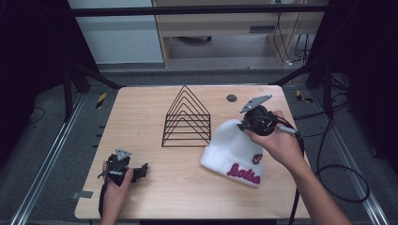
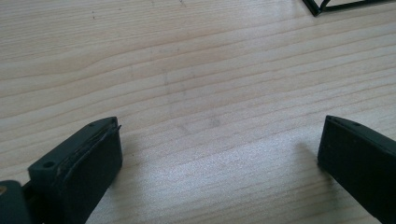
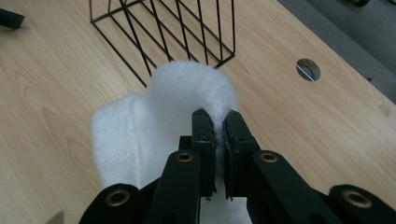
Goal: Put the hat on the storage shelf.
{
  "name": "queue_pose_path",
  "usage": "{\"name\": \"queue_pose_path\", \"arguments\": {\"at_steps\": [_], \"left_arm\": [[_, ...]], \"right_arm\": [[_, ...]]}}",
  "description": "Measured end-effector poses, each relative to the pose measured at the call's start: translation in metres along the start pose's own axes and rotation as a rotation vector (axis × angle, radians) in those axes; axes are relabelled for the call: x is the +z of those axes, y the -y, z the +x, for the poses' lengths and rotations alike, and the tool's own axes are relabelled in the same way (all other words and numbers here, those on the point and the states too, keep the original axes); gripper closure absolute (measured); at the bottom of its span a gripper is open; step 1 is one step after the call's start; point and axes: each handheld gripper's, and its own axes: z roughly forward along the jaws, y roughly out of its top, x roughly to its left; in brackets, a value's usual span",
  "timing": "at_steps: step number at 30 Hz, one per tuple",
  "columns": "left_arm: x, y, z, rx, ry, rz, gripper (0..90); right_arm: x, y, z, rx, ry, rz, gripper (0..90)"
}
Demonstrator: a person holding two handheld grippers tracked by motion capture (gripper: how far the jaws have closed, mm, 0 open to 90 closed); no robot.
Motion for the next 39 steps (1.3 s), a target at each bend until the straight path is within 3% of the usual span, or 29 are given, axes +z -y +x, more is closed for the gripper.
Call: {"name": "queue_pose_path", "arguments": {"at_steps": [15,22,39], "left_arm": [[0.000,0.000,0.000,0.001,0.000,0.000,0.0],[0.000,0.000,0.000,0.000,0.000,0.000,0.0],[0.000,0.000,0.000,0.000,0.000,0.000,0.0]], "right_arm": [[-0.033,-0.011,0.010,-0.028,0.006,-0.091,85.3],[-0.053,-0.016,0.006,-0.031,0.030,-0.137,85.4],[-0.083,-0.031,0.002,-0.018,0.063,-0.229,85.4]]}}
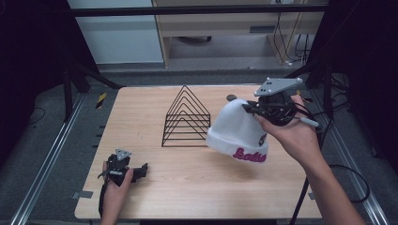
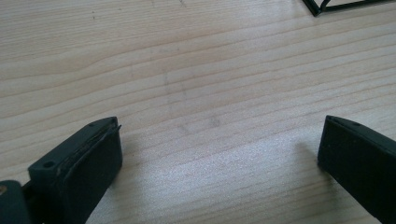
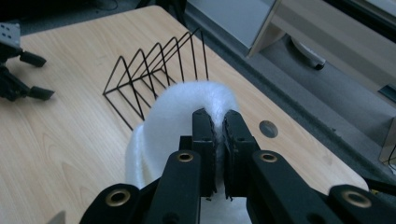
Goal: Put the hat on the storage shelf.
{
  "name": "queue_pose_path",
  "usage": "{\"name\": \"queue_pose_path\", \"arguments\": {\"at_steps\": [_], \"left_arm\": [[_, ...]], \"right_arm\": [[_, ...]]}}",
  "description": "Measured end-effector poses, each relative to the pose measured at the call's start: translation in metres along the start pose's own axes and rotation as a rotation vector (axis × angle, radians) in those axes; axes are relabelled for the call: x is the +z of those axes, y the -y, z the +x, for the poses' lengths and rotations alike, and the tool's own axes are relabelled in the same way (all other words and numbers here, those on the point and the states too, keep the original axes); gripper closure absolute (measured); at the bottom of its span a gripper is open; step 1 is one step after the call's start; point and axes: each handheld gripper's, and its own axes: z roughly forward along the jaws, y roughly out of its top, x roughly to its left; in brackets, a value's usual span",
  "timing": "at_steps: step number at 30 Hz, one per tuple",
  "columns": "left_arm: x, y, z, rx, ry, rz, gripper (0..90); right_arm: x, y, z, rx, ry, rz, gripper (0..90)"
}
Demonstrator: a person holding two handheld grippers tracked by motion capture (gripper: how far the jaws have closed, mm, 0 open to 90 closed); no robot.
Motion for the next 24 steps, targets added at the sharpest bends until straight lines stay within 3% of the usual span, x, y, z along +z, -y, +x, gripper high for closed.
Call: {"name": "queue_pose_path", "arguments": {"at_steps": [11,24], "left_arm": [[0.000,0.000,-0.001,-0.003,-0.004,0.000,0.0],[0.000,0.000,-0.001,-0.007,-0.005,-0.002,0.0]], "right_arm": [[-0.008,-0.011,-0.002,0.021,0.010,-0.058,85.4],[-0.019,-0.035,-0.001,0.010,0.038,-0.121,85.3]]}}
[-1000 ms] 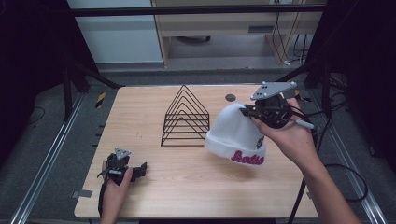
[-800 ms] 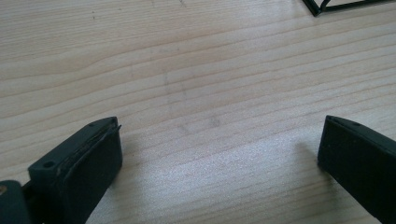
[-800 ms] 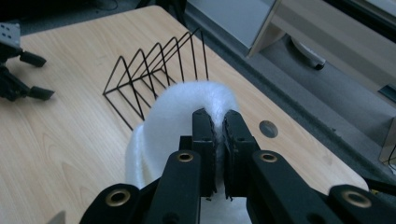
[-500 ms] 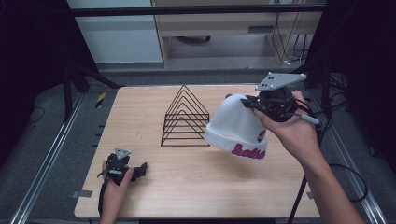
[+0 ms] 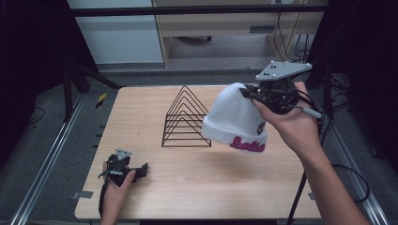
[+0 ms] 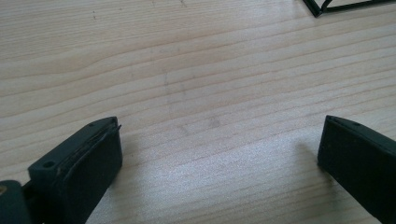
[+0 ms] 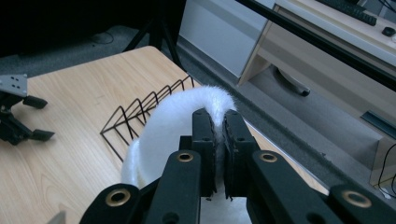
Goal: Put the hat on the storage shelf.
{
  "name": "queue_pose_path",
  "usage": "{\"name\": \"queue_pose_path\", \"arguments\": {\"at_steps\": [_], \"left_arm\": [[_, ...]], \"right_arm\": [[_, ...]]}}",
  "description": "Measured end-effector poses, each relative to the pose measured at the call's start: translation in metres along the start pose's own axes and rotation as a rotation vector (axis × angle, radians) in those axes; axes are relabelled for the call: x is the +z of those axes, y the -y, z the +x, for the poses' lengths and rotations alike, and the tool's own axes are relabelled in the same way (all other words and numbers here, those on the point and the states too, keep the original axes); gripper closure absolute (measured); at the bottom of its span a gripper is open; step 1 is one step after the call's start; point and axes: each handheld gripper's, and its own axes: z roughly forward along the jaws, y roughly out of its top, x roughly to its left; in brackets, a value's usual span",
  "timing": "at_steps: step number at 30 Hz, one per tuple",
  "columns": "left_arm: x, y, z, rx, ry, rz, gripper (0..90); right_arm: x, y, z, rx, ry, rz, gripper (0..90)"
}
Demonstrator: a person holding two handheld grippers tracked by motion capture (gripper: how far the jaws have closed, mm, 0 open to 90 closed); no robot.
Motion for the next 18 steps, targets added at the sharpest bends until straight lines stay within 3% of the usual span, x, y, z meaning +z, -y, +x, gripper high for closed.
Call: {"name": "queue_pose_path", "arguments": {"at_steps": [18], "left_arm": [[0.000,0.000,0.000,0.001,0.000,0.000,0.0]], "right_arm": [[0.003,-0.028,0.009,-0.010,0.011,-0.061,85.3]]}}
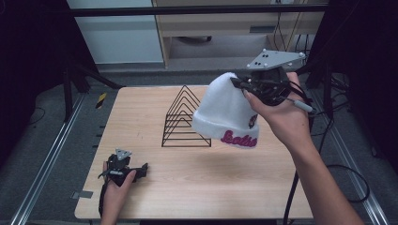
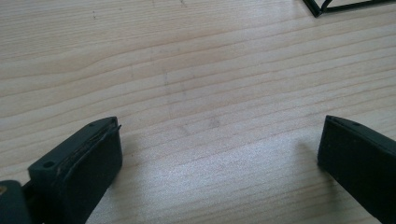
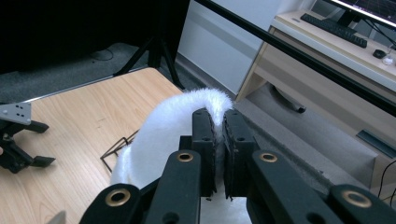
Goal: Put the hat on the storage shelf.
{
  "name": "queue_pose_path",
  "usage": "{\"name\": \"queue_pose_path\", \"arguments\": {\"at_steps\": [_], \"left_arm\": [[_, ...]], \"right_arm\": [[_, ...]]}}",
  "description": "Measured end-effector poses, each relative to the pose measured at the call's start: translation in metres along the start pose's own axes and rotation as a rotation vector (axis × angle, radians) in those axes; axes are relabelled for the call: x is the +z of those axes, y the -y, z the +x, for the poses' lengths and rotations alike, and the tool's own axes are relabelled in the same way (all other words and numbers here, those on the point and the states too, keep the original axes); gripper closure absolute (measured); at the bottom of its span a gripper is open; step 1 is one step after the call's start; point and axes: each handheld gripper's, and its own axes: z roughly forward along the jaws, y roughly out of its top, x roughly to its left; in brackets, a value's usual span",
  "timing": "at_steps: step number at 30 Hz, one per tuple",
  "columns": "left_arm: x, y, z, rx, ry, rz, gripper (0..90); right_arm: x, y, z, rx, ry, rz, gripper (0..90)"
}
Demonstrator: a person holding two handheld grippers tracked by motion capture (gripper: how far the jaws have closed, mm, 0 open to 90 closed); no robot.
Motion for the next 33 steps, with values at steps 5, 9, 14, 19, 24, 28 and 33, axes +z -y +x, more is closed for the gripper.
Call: {"name": "queue_pose_path", "arguments": {"at_steps": [5,9,14,19,24,28,33], "left_arm": [[0.000,0.000,0.000,0.000,-0.001,0.000,0.0],[0.000,0.000,0.000,-0.001,0.000,0.000,0.0],[0.000,0.000,0.000,-0.002,-0.001,-0.002,0.0],[0.000,0.000,0.000,-0.004,-0.001,-0.002,0.0],[0.000,0.000,0.000,-0.004,-0.001,-0.002,0.0],[0.000,0.000,0.000,-0.003,0.000,0.001,0.0],[0.000,0.000,0.000,-0.003,0.000,0.001,0.0]], "right_arm": [[0.003,-0.004,0.001,0.006,0.000,-0.015,85.3],[0.005,-0.009,0.002,0.008,-0.002,-0.026,85.4],[0.007,-0.018,0.003,0.017,-0.001,-0.051,85.4],[0.011,-0.024,0.006,0.018,-0.005,-0.063,85.3],[0.016,-0.031,0.008,0.010,-0.004,-0.075,85.3],[0.020,-0.037,0.012,0.013,-0.006,-0.100,85.3],[0.024,-0.040,0.014,0.018,-0.006,-0.135,85.3]]}}
